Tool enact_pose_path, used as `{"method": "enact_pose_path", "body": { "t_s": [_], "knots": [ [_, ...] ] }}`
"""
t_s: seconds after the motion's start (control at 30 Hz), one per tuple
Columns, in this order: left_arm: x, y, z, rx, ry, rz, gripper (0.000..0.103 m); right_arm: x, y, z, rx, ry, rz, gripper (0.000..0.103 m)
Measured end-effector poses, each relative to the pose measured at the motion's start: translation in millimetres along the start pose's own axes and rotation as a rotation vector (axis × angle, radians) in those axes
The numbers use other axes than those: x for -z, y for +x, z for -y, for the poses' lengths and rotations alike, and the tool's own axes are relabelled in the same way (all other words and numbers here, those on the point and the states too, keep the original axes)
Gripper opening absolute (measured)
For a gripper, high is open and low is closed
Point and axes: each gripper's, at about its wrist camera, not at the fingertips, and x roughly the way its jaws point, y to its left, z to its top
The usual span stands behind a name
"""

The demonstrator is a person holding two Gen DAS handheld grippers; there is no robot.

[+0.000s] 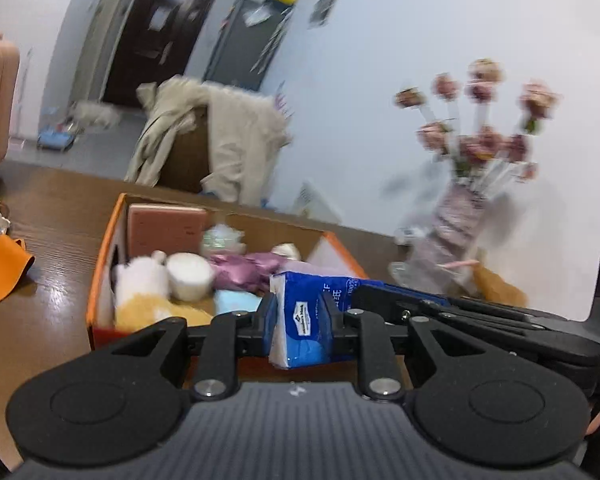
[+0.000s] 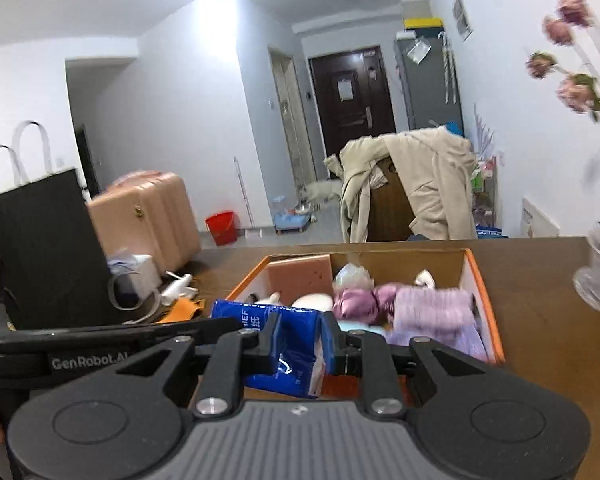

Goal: Organize soft objects
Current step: 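Carry the blue tissue pack into the box and open both grippers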

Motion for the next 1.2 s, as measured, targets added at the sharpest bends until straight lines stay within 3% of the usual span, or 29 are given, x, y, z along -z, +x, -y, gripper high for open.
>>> {"method": "enact_pose_path", "body": {
  "t_s": [0.17, 0.3, 0.37, 0.5, 0.87, 1.0, 1.2],
  "knots": [
    [-32.7, 69.0, -40.4, -0.120, 0.011, -0.120, 0.022, -28.6, 104.7, 19.5, -0.025, 0.017, -0.153, 0.020],
    [-37.9, 120.1, -68.5, -0.218, 0.062, -0.253, 0.022, -24.9, 175.7, 30.2, -0.032, 0.046, -0.299, 0.016],
    [-34.2, 130.8, -73.0, -0.252, 0.108, -0.279, 0.020, -19.3, 197.4, 32.7, -0.049, 0.049, -0.365, 0.016],
    [-22.6, 139.2, -74.8, -0.254, 0.167, -0.279, 0.019, -8.7, 215.7, 32.4, -0.038, -0.009, -0.397, 0.016],
    [-22.4, 125.6, -71.1, -0.230, 0.143, -0.272, 0.023, -14.6, 206.3, 27.4, -0.042, -0.037, -0.414, 0.019],
    [-30.5, 88.2, -54.3, -0.252, 0.167, -0.228, 0.036, -34.0, 158.1, 20.9, -0.036, -0.068, -0.325, 0.019],
    [-45.5, 11.3, -32.8, -0.306, 0.201, -0.125, 0.042, -58.8, 56.9, 38.9, 0.042, -0.097, -0.208, 0.019]
  ]
}}
